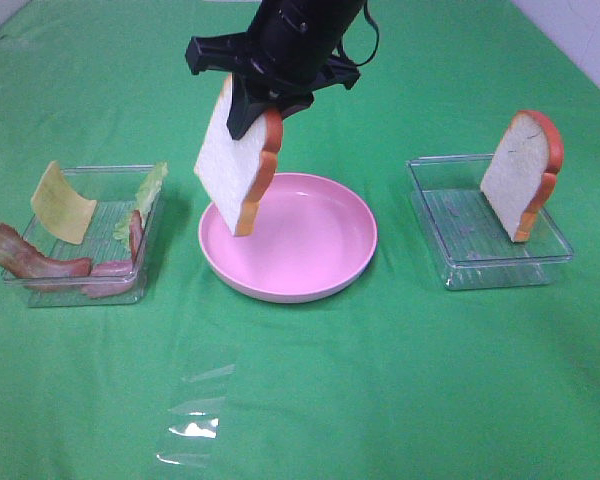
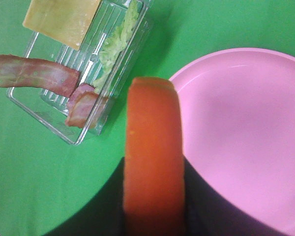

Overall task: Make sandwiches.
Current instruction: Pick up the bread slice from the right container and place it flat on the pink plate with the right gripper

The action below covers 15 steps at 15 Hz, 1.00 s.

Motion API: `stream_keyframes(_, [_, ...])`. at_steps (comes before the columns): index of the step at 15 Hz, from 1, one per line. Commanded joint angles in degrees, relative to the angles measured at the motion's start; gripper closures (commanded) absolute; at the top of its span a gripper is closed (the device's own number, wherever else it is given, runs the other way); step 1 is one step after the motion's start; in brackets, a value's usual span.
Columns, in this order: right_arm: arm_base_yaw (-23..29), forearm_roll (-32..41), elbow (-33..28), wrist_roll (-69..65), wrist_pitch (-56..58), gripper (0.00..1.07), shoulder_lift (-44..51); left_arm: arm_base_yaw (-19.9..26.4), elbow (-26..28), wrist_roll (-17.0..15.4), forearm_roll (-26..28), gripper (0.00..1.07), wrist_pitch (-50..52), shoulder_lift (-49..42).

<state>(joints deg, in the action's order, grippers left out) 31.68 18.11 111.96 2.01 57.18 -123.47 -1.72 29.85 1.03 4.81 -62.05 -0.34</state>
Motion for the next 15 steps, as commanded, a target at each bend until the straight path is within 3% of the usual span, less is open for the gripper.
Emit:
stream_keyframes(1, [0.11, 0.23, 0.17, 0.86, -0.69, 0.93, -2.52, 0.06, -0.23, -0.11, 0.46, 0.09, 0.29, -0.86])
stream_keyframes(7, [0.06, -1.89, 0.17, 0.86, -0.97, 0.93, -7.33, 0.06, -0.23, -0.11, 0.46, 0.09, 0.29, -0.86])
stream_keyframes(12, [0.06, -8.08, 0.17, 0.4, -0.86, 0.92, -8.59, 0.06, -0.23, -0.11, 0.46, 0.09, 0.29, -0.86])
stream_keyframes(13, [0.06, -8.14, 0.17, 0.4, -0.92, 0.86, -8.59, 0.06, -0.23, -0.11, 0.46, 0.09, 0.29, -0.86])
stream_keyframes(14, [0.06, -8.14, 0.17, 0.46, -0.92, 0.59, -8.59, 0.06, -0.23, -0.11, 0.46, 0.09, 0.29, -0.86])
stream_keyframes(15, [0.06, -8.37, 0.17, 0.46, -0.92, 0.48, -8.59, 0.06, -0.23, -0.11, 0.46, 0.09, 0.29, -0.86])
